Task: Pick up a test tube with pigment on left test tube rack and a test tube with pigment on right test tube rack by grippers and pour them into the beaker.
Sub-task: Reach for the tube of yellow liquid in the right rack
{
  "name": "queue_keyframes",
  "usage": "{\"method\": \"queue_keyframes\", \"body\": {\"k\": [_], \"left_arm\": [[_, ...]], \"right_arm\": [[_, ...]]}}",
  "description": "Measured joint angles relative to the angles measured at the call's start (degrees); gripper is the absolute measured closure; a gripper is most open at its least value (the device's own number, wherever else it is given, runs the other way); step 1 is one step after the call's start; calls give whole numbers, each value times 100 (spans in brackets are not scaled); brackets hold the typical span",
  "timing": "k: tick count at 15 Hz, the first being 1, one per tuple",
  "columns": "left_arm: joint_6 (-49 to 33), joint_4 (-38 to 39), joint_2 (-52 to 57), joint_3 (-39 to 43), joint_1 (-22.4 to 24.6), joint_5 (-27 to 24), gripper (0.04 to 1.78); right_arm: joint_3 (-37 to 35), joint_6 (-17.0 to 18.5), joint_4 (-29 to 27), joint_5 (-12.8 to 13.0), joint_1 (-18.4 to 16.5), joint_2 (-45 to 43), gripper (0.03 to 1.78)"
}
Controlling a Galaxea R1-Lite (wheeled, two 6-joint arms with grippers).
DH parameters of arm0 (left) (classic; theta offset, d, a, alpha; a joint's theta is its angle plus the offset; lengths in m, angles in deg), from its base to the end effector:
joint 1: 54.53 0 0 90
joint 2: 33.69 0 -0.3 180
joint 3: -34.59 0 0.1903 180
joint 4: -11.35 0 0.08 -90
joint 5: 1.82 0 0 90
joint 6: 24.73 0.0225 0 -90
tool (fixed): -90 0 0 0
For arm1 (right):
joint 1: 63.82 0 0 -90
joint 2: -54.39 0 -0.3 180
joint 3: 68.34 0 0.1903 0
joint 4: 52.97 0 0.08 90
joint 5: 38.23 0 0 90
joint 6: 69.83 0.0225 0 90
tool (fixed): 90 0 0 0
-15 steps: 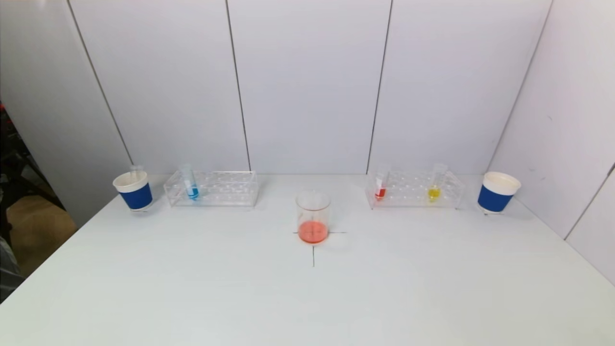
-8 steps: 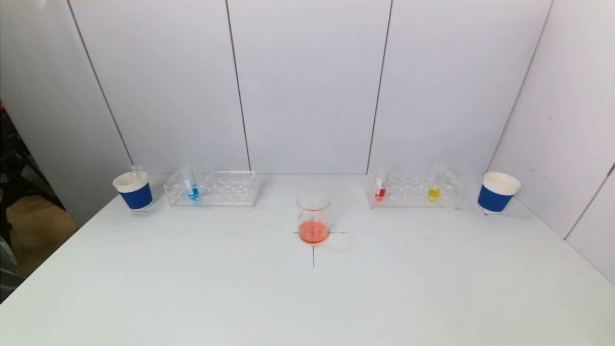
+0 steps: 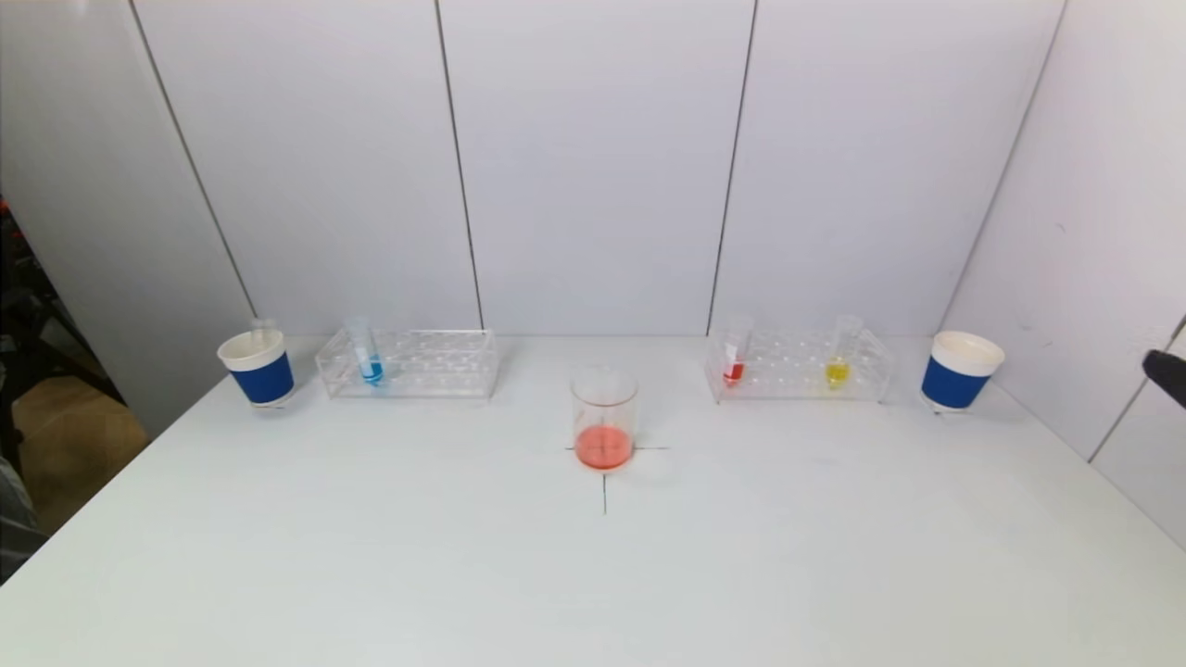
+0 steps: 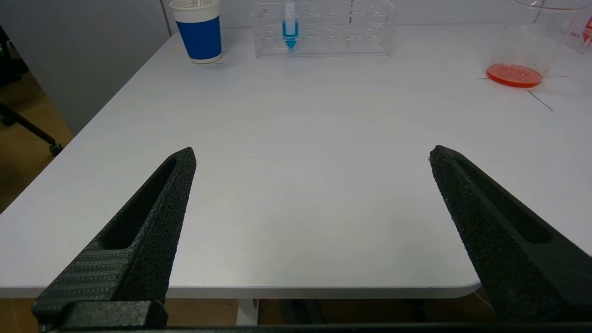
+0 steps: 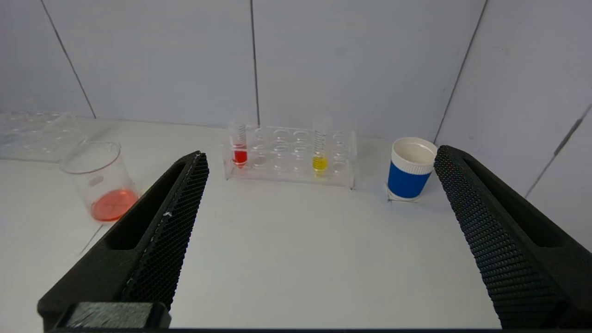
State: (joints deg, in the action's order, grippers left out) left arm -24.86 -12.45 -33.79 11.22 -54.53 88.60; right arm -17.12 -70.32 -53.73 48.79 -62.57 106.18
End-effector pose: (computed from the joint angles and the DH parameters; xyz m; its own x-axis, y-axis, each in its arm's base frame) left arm -0.0227 0.0002 0.0748 0.9999 0.0073 -0.0092 -0.0074 1.0000 -0.0022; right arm 0.1071 0.0035 0.2315 0.9970 0.0738 -0.0232 -0.0739 0.9972 -0.0073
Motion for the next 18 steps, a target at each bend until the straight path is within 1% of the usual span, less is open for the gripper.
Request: {"method": "queue_keyframes", "body": {"k": [3, 6, 13, 16, 18], "left_arm": [[-2, 0, 0, 0, 0, 0, 6], [-2, 0, 0, 0, 0, -1, 6], [-2, 0, 0, 0, 0, -1, 6], [-2, 0, 0, 0, 0, 0, 6], [-2, 0, 0, 0, 0, 0, 6]], "right_arm": [[30, 78, 884, 41, 1, 1081, 4], [74, 178, 1775, 182, 15, 2061, 4], [169, 482, 3443, 501, 130, 4144, 4], [196, 585, 4385, 550, 201, 5018, 4], [254, 618, 4892, 567, 240, 5563, 4]]}}
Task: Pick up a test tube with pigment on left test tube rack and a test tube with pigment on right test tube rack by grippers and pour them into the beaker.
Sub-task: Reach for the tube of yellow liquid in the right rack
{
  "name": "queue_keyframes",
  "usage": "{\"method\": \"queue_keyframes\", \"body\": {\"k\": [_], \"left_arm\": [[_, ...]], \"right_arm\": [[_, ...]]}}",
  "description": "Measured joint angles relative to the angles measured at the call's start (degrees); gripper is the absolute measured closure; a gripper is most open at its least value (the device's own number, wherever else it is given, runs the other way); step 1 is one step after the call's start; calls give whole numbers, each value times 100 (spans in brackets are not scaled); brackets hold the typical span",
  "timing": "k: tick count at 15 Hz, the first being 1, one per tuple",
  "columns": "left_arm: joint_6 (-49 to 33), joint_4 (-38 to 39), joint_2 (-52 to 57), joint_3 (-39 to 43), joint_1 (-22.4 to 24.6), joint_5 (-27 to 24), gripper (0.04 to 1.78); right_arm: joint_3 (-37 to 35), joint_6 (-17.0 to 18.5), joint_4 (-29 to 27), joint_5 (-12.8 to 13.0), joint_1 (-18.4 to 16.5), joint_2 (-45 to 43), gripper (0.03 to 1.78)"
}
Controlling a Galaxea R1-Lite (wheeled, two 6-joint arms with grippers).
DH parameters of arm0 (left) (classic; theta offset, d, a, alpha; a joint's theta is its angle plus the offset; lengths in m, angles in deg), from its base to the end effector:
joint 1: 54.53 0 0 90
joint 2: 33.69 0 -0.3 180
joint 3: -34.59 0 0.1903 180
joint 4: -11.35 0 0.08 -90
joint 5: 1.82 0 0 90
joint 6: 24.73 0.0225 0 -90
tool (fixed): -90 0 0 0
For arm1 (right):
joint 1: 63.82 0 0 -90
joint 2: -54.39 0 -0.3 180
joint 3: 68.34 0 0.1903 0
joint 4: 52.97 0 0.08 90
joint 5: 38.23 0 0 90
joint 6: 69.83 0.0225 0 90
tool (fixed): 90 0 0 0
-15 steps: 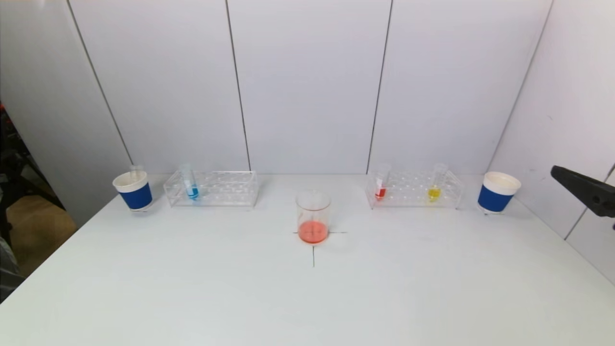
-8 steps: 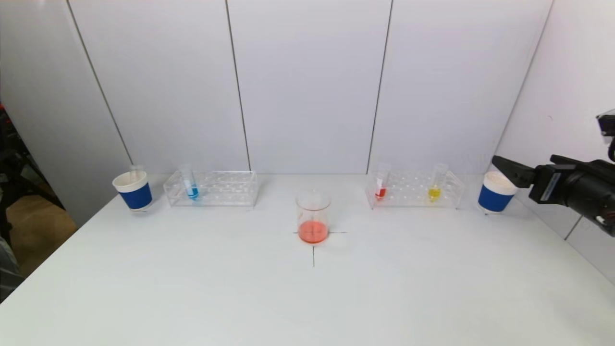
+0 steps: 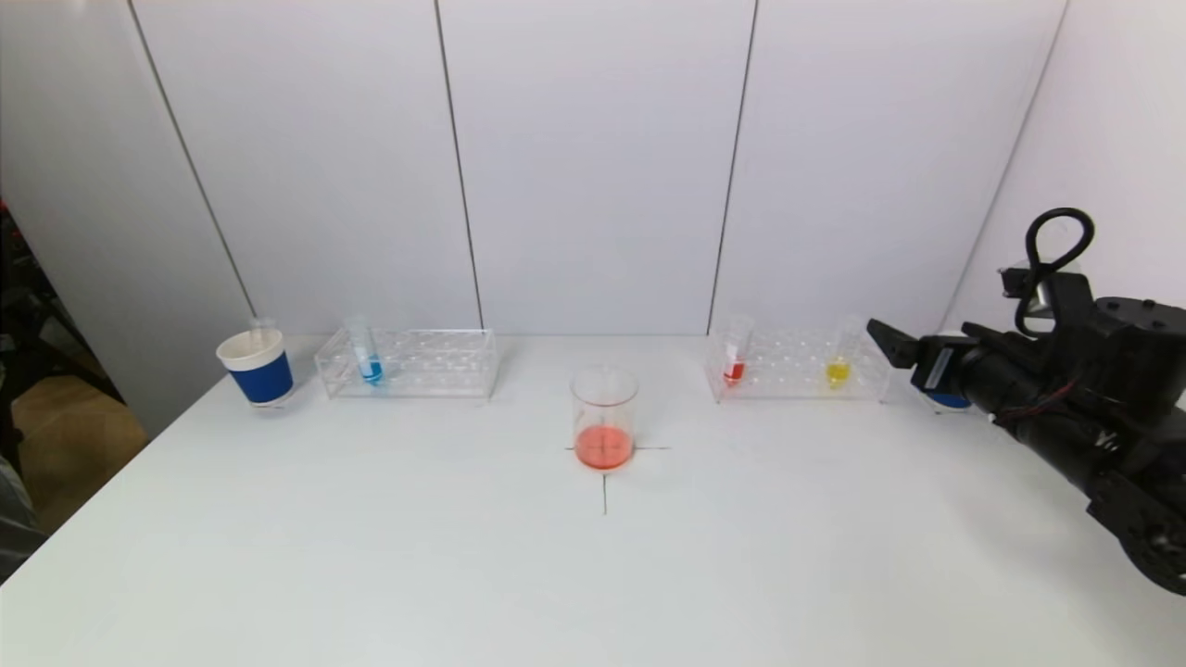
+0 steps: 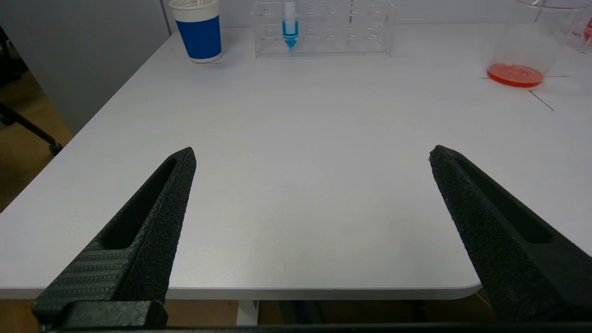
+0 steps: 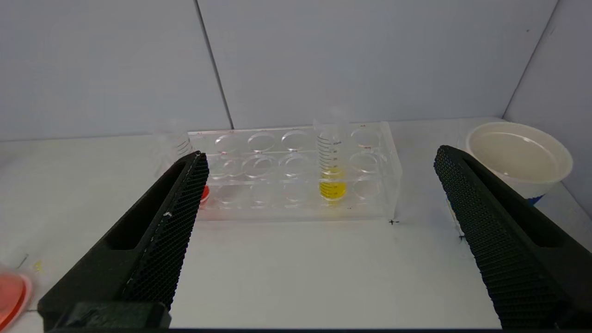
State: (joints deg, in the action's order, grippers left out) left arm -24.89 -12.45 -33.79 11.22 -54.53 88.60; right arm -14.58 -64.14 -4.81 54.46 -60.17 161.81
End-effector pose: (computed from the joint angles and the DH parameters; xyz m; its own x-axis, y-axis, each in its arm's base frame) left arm -0.0227 0.0002 0.0748 0.9999 0.0073 -0.0092 -0.0074 1.0000 -0.0027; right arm 0.3040 0.0183 0.1231 0.9953 0.0165 -0.0957 -0.0074 0.9955 0.0942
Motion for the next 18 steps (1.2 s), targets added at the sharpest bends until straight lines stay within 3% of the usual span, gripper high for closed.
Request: {"method": "queue_keyframes", "body": {"k": [4, 18], "left_arm": [[0, 0, 0, 0, 0, 0, 6], [0, 0, 0, 0, 0, 0, 6]], "right_arm": [[296, 9, 455, 138, 80, 827, 4], [1490, -18, 521, 369, -9, 2211, 4]]}}
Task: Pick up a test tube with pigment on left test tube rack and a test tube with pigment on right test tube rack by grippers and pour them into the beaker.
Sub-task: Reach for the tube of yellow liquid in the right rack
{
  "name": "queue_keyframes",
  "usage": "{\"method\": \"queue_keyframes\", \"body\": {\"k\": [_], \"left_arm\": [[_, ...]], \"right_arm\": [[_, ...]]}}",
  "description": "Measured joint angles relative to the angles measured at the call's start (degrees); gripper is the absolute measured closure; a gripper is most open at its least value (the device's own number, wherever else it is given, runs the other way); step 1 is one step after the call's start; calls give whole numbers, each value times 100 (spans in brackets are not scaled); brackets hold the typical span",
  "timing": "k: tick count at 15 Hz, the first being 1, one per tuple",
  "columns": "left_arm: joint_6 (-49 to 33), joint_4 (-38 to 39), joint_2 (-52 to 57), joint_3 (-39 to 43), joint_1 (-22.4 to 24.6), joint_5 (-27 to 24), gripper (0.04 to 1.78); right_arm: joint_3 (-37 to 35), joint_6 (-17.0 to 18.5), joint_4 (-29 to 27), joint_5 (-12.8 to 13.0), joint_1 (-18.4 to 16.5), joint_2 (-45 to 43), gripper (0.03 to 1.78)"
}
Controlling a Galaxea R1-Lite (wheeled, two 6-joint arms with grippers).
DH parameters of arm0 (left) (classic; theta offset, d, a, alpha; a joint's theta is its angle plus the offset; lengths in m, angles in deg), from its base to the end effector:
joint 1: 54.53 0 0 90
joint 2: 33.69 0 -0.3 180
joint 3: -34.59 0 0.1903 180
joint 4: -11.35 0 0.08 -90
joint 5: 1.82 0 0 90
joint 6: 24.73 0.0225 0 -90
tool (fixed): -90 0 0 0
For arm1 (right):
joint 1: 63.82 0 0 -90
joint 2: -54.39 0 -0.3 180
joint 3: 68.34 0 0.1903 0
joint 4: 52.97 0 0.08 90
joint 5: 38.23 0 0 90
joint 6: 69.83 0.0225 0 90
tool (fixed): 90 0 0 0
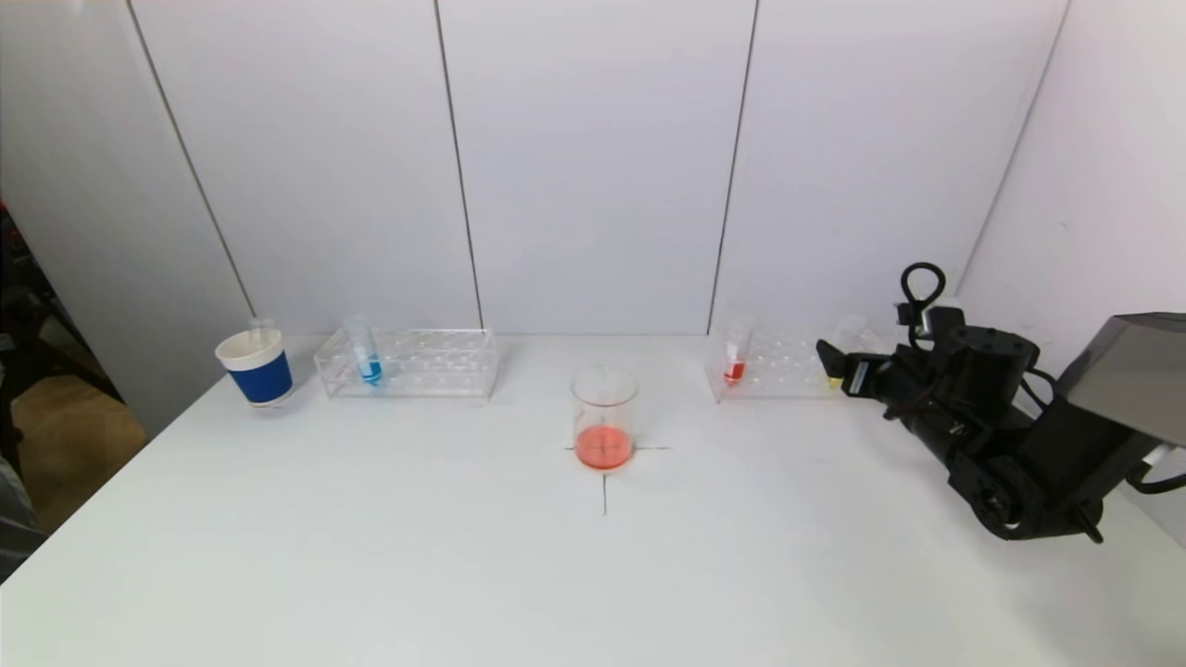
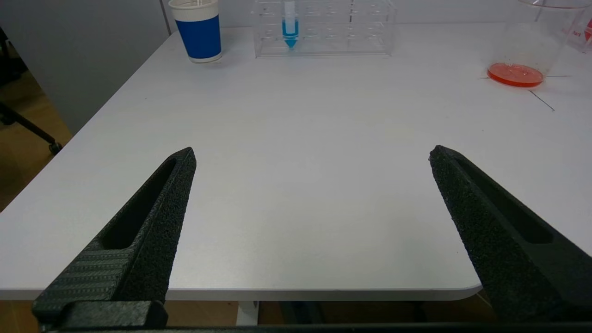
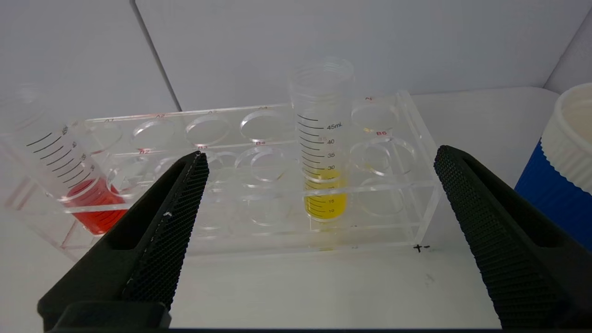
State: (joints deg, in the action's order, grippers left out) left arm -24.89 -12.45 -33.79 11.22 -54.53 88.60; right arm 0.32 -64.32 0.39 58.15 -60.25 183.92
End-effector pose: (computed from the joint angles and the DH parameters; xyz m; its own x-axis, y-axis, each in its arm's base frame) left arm -0.0227 0.0002 0.0748 0.9999 0.0073 -0.0092 -0.0074 1.0000 -0.0027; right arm 0.3845 0.0215 0.0518 0.9903 -0.0496 -0.1299 0.0604 0.9949 0.0807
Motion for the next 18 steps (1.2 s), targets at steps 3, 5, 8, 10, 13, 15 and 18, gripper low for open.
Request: {"method": "queue_keyframes", "body": {"k": [3, 5, 8, 10, 13, 15, 18], "left_arm": [[0, 0, 0, 0, 0, -1, 6], [0, 0, 0, 0, 0, 0, 6], [0, 0, 0, 0, 0, -1, 6], [2, 0, 0, 0, 0, 0, 6], [0, 0, 0, 0, 0, 0, 6], [0, 0, 0, 0, 0, 0, 6], [0, 0, 0, 0, 0, 0, 6]], "right_arm": [[201, -26, -21, -6, -30, 135, 4], [300, -34, -22, -16, -30, 206, 4], [394, -45, -35, -24, -35, 269, 4], [438, -45, -40, -33, -35, 291, 4], [496, -48, -44, -30, -35, 328, 4], [549, -52, -51, -33, -35, 357, 4], [650, -55, -57, -33, -35, 418, 4]]}}
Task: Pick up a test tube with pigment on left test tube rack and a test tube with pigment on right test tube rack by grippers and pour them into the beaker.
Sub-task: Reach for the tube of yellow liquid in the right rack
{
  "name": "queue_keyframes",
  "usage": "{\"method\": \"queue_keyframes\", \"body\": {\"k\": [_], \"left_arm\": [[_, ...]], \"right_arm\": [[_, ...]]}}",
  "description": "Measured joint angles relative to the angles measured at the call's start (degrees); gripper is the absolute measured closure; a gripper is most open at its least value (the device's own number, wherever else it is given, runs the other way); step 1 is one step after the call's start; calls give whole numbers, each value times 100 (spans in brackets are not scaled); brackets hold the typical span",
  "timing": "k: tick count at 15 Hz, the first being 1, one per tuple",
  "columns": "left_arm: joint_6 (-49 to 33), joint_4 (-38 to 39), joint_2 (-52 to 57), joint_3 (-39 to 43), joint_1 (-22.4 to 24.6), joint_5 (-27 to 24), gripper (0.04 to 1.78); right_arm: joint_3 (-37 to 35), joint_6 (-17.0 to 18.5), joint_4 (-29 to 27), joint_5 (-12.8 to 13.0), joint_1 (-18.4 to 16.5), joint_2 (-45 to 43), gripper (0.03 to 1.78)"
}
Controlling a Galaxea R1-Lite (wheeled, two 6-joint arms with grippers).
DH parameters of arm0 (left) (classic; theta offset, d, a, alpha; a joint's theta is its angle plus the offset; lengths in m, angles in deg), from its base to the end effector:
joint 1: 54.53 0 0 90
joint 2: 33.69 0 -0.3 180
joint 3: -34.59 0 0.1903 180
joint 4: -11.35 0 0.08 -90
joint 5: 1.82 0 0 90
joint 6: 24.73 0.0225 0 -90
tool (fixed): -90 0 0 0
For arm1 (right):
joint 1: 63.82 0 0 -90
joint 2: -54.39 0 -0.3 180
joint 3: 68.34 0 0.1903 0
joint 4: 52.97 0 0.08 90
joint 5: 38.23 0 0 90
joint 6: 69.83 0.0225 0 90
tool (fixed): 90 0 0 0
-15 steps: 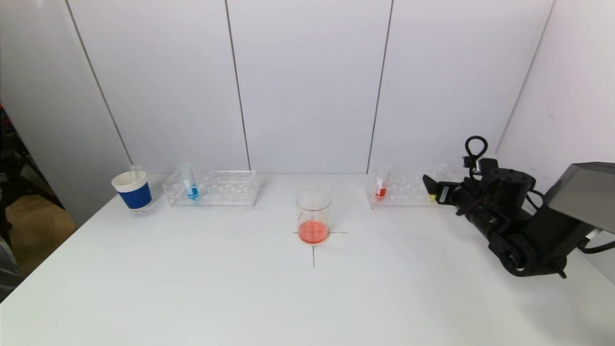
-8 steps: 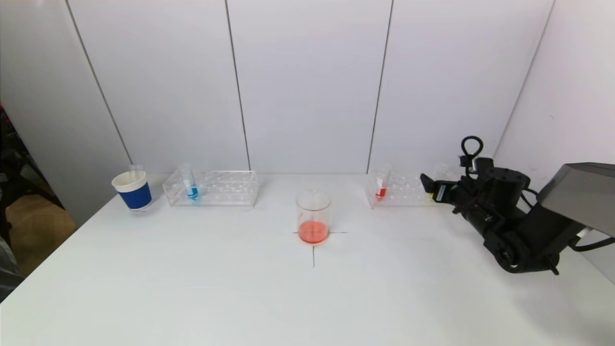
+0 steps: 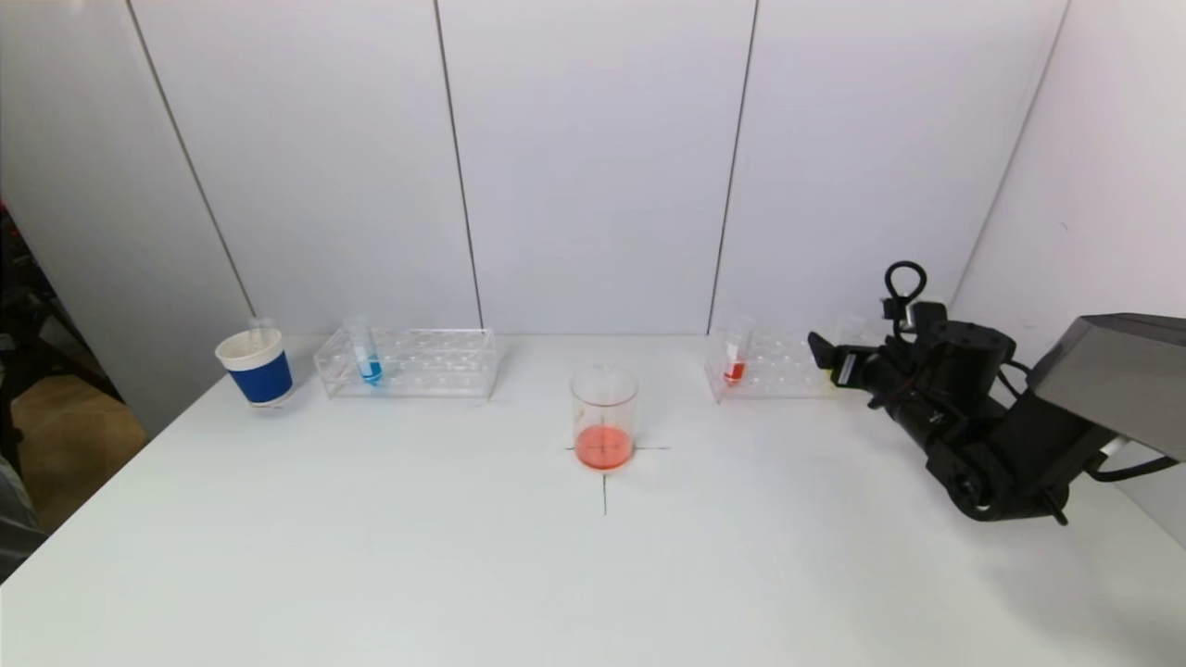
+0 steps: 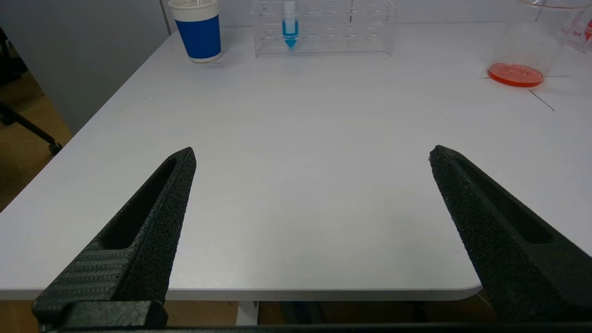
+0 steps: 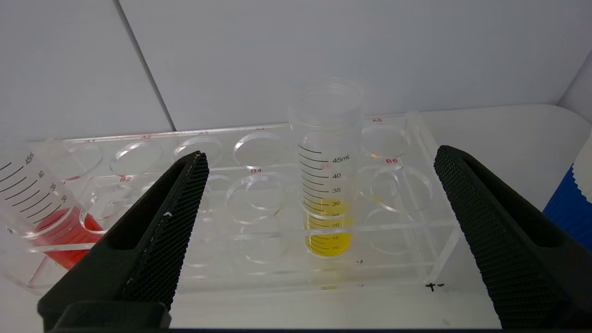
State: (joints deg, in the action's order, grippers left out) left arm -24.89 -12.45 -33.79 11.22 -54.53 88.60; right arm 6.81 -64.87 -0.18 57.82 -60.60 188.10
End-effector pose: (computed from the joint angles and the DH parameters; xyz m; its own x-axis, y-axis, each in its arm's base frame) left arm -0.0227 0.0002 0.0748 0.9999 0.0073 -0.0092 -0.0074 1.0000 -0.0027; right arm 0.4079 0.0206 0.0442 0.9938 -0.0497 -0.1000 0.0573 0.9955 0.0755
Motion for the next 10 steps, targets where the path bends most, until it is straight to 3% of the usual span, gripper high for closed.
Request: {"method": "queue_keyframes", "body": {"k": [10], "left_arm": [[0, 0, 0, 0, 0, 0, 6]], "right_arm": [[479, -290, 20, -55, -63, 339, 4]]}}
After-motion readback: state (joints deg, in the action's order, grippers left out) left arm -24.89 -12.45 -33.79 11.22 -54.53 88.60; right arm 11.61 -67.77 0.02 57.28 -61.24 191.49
